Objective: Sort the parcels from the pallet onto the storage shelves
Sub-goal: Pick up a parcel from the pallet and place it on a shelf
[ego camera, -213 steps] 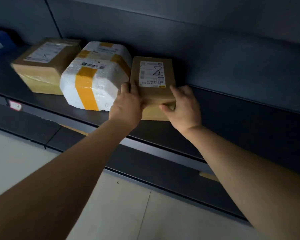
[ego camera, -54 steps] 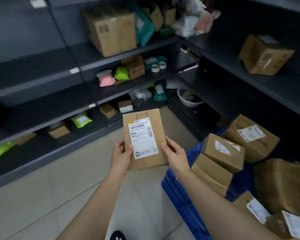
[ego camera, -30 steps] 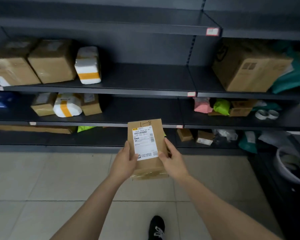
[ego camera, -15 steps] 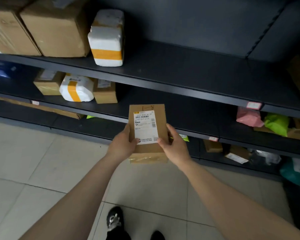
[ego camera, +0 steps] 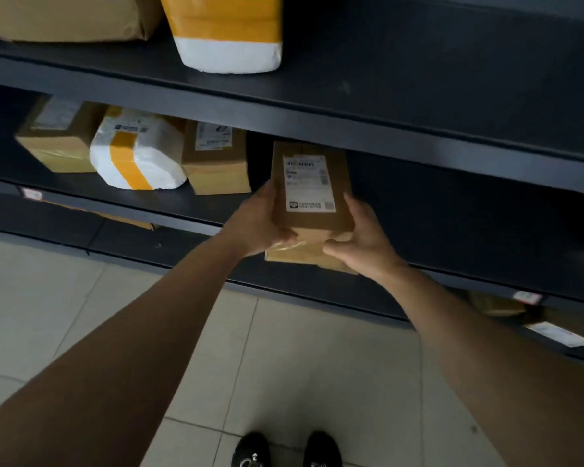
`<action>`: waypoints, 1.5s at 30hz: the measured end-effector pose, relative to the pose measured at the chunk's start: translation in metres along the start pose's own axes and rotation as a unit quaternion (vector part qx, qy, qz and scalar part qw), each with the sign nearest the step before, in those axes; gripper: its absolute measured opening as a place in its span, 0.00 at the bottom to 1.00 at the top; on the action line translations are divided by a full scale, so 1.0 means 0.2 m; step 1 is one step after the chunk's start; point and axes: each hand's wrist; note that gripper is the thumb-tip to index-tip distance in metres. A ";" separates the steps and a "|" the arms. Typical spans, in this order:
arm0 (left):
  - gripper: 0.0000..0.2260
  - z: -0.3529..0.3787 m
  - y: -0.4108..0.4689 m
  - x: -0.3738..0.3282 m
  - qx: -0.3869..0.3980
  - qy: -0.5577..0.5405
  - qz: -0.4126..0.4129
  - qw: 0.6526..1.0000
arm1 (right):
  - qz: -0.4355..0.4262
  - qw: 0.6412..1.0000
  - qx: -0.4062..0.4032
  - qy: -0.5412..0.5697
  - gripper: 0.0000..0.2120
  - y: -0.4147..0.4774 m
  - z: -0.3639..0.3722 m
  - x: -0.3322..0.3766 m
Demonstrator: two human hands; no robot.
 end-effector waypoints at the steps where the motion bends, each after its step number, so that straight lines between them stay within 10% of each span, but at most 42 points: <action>1: 0.40 0.00 0.07 0.03 -0.012 0.011 0.010 1.000 | -0.009 1.000 -0.002 -0.021 0.40 0.08 0.01 -0.03; 16: 0.25 0.14 0.68 0.40 -0.213 0.327 -0.006 0.921 | -0.177 0.955 -0.093 -0.220 0.27 0.83 0.18 -0.23; 29: 0.38 0.14 0.44 0.24 -0.106 0.490 -0.066 0.863 | -0.044 0.942 -0.017 -0.331 0.40 0.57 0.11 -0.23; 45: 0.30 0.26 -0.49 -0.49 0.024 0.508 0.144 0.849 | 0.113 0.912 -0.039 -0.392 0.32 -0.86 -0.31 -0.12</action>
Point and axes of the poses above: each hand's wrist, its own y-axis towards the middle knuckle, its own z-axis out of the palm, x = y × z, and after that the axes turned 8 degrees about y, right-handed
